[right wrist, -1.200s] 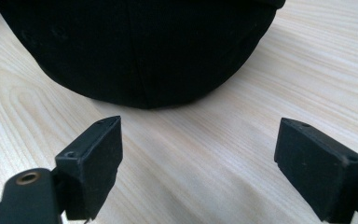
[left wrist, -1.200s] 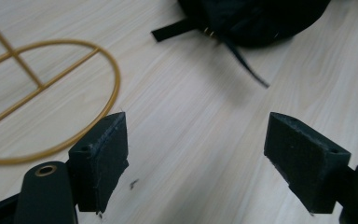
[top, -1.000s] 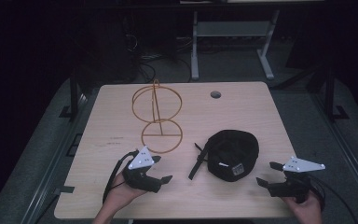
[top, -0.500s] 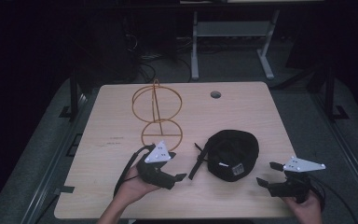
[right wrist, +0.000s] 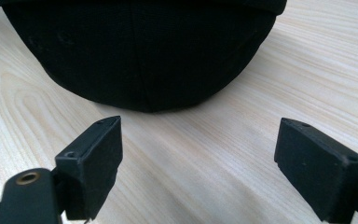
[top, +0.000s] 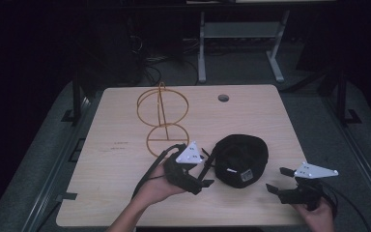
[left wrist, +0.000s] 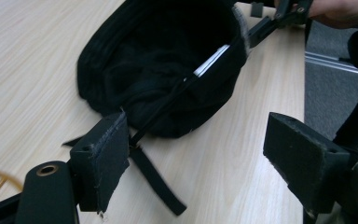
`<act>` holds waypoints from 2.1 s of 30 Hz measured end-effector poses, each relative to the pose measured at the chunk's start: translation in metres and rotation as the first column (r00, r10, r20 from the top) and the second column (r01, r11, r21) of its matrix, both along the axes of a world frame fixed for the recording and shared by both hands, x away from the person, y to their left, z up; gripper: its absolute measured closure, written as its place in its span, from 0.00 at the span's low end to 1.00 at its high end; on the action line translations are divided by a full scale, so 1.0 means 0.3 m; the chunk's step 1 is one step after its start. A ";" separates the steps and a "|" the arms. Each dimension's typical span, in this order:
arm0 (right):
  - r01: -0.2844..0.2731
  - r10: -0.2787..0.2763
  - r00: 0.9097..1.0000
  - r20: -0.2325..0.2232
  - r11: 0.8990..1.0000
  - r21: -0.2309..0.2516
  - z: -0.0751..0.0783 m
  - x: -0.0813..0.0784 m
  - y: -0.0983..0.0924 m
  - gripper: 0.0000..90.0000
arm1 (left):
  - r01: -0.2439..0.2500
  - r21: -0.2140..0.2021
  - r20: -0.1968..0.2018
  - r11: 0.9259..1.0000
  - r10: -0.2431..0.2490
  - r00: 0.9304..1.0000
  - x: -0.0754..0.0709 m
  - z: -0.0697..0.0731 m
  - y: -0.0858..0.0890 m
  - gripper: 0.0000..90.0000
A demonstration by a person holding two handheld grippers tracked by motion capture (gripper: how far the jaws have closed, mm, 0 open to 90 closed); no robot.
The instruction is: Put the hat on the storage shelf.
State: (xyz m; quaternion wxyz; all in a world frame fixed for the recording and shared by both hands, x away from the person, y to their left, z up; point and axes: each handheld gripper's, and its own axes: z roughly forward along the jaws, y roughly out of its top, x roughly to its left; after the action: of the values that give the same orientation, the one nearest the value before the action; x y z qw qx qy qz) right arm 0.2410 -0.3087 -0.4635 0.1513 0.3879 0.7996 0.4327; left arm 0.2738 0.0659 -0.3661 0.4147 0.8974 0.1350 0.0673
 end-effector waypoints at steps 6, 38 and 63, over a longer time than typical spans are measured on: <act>-0.012 0.012 1.000 -0.001 1.000 -0.005 0.000 0.001 0.005 0.16 | 0.042 0.015 -0.007 0.999 -0.042 0.999 0.007 0.010 -0.074 0.24; -0.026 0.026 1.000 0.005 1.000 -0.006 0.002 0.000 0.007 0.16 | 0.177 0.134 -0.053 0.975 -0.171 0.984 0.063 -0.061 -0.325 0.45; -0.029 0.029 1.000 0.005 1.000 0.010 0.008 -0.006 0.018 0.16 | 0.165 0.073 -0.037 0.984 -0.163 0.986 0.121 0.054 -0.321 0.90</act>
State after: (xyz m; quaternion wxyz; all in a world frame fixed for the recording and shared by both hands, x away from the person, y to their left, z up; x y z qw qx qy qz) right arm 0.2393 -0.3033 -0.4611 0.1448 0.3760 0.8026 0.4399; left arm 0.3102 -0.0304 -0.3499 0.3824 0.9214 0.0645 0.0242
